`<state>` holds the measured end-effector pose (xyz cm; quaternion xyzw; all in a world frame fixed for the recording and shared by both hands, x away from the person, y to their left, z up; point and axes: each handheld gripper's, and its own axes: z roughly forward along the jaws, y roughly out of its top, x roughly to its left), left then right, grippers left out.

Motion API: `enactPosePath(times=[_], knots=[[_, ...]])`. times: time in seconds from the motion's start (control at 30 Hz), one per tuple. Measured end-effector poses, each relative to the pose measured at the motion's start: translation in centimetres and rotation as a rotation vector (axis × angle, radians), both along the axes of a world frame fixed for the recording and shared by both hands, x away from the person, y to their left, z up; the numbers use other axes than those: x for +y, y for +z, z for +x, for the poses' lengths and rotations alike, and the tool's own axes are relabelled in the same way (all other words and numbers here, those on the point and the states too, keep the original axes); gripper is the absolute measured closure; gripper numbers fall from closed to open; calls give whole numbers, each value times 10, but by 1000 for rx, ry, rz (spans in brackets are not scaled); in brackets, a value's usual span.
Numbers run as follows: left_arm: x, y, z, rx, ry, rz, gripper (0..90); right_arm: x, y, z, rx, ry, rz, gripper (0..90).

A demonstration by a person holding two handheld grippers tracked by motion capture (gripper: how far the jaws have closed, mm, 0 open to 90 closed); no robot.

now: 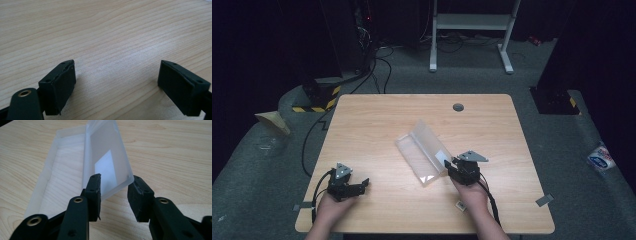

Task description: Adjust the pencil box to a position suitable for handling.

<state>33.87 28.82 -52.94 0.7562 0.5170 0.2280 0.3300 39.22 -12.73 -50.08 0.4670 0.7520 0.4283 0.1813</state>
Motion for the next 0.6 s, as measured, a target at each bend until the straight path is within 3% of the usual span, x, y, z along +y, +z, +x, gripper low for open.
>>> enactPosePath(times=[0.3, 0.6], knots=[[0, 0, 0, 0, -1, 0, 151, -9, 1, 3, -13, -25, -13, 652], [0, 0, 0, -4, -3, 3, 152, -28, 2, 11, -37, -87, -34, 661]])
